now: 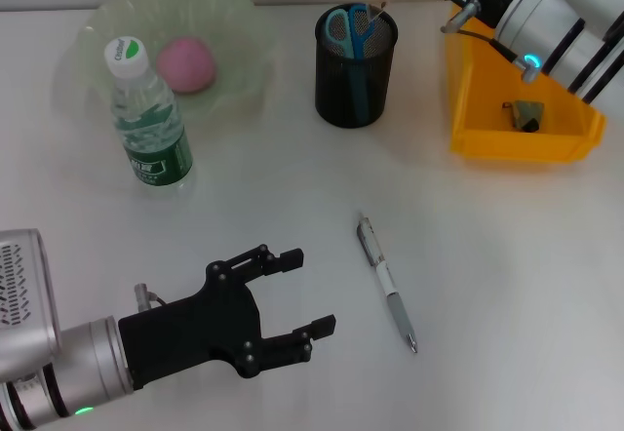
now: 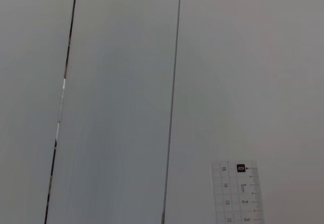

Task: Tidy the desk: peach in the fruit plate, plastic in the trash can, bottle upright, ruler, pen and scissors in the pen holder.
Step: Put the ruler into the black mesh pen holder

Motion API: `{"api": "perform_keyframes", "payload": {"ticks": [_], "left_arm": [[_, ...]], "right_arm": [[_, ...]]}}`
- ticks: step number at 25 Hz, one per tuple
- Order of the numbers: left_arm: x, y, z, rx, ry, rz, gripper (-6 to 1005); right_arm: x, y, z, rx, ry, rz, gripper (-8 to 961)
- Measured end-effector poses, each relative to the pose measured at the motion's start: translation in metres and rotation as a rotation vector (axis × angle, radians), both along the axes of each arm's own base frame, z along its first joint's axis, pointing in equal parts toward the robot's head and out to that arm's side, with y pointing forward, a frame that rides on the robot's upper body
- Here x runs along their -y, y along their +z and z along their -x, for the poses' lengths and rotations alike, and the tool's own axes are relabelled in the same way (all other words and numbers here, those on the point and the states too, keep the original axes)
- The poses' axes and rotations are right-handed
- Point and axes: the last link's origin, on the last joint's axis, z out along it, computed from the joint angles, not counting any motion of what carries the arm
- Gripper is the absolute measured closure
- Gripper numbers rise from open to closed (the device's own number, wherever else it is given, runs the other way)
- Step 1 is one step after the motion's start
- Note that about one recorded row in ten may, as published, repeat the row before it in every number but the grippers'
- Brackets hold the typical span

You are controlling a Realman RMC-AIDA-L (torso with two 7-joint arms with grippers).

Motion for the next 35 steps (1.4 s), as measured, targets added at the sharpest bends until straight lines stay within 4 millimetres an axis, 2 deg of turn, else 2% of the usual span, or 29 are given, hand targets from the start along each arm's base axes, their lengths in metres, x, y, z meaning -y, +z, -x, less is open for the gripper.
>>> {"api": "perform_keyframes", "payload": {"ticks": [10, 21, 35], "left_arm": [[0.002, 0.000, 0.003, 0.001, 0.025, 0.008, 198], [0.002, 0.000, 0.003, 0.003, 0.035, 0.013, 198], [0.002, 0.000, 0.003, 0.003, 0.034, 0.013, 198]], "right_arm": [[-0.008, -0.016, 0.001, 0.079, -0.052, 0.039, 554], [-0.009, -0.028, 0.000, 0.091, -0.100, 0.085, 548], [-0.005, -0.032, -0.009, 0.096, -0.140, 0.094, 540]]}}
